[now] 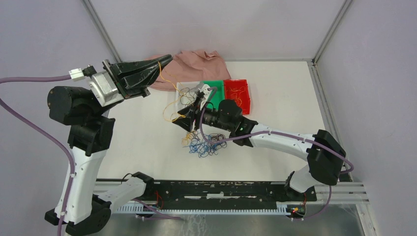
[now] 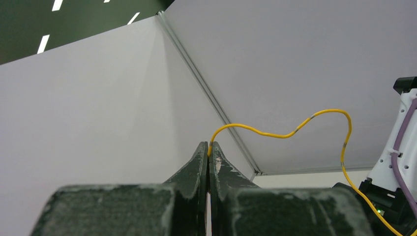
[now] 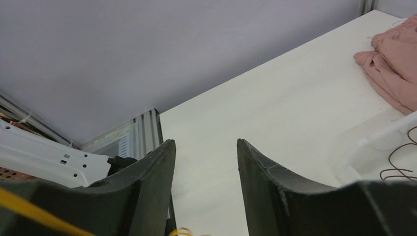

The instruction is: Untangle the cables

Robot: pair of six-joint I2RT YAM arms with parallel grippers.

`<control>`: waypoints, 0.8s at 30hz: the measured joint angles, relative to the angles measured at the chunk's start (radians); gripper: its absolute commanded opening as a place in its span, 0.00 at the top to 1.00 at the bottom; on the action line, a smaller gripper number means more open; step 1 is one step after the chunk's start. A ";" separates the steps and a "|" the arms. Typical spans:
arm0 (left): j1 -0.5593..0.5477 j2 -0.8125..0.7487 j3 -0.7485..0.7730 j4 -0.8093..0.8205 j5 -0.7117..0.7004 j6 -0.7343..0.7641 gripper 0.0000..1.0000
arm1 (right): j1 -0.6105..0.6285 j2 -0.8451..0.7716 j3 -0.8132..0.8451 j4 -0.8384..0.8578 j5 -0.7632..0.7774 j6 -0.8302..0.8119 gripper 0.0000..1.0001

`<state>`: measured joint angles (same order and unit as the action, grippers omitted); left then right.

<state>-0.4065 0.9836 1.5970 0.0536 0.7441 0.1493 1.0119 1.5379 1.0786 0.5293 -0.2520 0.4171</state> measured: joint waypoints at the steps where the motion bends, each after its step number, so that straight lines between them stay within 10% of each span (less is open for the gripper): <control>1: 0.000 0.003 0.011 -0.001 0.000 -0.002 0.97 | 0.000 0.000 -0.005 0.002 0.008 -0.002 0.52; 24: 0.000 0.035 0.209 -0.014 0.026 -0.034 0.97 | 0.000 0.060 -0.229 0.092 0.085 0.005 0.53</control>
<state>-0.4065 1.0191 1.8057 0.0391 0.7704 0.1158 1.0119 1.5982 0.8494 0.6212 -0.1665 0.4217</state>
